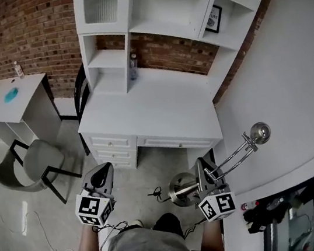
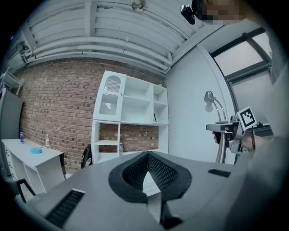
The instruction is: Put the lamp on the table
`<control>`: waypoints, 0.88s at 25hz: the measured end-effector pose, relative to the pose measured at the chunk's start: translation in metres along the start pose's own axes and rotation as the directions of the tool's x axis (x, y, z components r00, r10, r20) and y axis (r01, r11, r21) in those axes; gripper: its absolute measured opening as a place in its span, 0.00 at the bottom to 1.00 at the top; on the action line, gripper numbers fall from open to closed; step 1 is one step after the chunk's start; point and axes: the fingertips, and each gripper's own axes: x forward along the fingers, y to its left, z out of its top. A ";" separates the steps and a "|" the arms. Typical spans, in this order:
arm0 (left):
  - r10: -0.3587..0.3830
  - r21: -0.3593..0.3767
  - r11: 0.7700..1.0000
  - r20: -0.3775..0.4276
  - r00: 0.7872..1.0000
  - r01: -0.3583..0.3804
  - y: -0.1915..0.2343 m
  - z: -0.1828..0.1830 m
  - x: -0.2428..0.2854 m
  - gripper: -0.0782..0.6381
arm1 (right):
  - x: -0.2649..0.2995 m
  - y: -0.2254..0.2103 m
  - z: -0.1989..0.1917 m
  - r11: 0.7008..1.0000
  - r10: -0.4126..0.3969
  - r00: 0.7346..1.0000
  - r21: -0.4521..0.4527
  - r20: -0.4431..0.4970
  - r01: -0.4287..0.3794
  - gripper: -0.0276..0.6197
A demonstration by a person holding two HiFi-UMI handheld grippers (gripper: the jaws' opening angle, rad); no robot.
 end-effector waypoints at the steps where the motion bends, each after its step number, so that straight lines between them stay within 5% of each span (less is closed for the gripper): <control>1: 0.011 0.001 1.000 -0.003 1.000 -0.011 0.005 0.000 -0.004 0.11 | 0.004 0.004 0.001 1.000 0.009 1.000 0.000 0.002 -0.009 0.07; 13: 0.211 -0.025 0.977 -0.007 0.977 -0.212 0.081 -0.008 -0.054 0.11 | 0.081 0.059 0.001 0.983 0.184 0.982 0.015 0.038 -0.185 0.07; 22: 0.287 -0.033 0.957 -0.018 0.958 -0.287 0.117 -0.012 -0.035 0.11 | 0.141 0.073 -0.012 0.956 0.283 0.958 0.062 0.052 -0.286 0.07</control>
